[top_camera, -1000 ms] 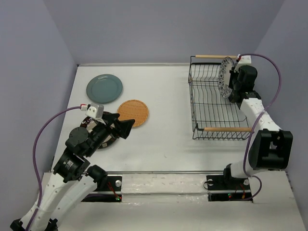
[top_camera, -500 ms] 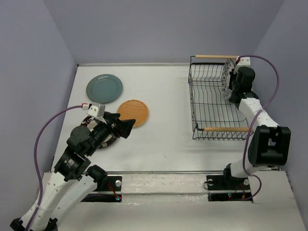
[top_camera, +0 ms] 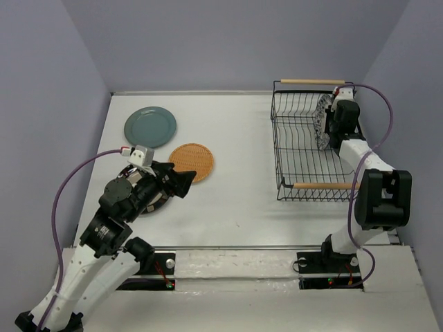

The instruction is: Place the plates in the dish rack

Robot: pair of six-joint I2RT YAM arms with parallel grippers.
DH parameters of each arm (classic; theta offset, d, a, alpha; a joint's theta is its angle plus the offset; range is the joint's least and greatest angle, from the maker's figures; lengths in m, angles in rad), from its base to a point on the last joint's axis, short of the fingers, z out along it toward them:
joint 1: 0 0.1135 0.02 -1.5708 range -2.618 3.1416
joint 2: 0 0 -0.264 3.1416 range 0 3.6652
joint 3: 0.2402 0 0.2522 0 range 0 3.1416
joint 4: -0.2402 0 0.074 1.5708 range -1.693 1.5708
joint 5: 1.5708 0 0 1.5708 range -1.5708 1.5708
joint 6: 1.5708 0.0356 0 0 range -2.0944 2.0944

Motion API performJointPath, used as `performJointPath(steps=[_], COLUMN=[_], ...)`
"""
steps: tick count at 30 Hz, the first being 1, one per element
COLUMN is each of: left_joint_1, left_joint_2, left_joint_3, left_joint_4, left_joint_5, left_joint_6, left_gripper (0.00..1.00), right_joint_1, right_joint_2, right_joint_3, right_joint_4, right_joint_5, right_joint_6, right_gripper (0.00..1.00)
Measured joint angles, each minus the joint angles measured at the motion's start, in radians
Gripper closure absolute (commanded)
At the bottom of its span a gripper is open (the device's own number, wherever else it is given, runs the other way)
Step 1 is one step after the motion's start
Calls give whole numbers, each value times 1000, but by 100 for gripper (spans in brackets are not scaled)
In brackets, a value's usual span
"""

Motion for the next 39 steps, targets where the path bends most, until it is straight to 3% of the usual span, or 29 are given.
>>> performJointPath(steps=[3,7,13,26,30,31,34,35,39], left_joint_1=[1,6,7,20,29,33,47,62,117], left_joint_2=[5,14,25,26,43,51,81,83,58], left_joint_3=[0,0,0,0,0,0,0,0,0], left_joint_4=[2,6,6,6,10,10,5,0,-9], left_joint_5=[1,3,5,4,-11,-18,-55,-75,-122], left_joint_6=[0,0,0,0,-1,-1,-3,-6,-13], left_gripper=[1,1,1,1,1,1,1,1,1], right_joint_1=[0,0,0,3,55,103,278,376,610], right_joint_2=[8,17,12,-134,-238,-269,-298,-284,-192], right_joint_3=[-1,-12,-18,2,2,4,44,89,199], right_joint_4=[20,55,134,129,120,115,94,70,19], right_joint_5=[1,0,-2,-11,-12,-9,-35,-63,-119], right_joint_6=[0,1,12,127,208,230,270,295,351], right_gripper=[90,66,43,21,30,44,59,77,86])
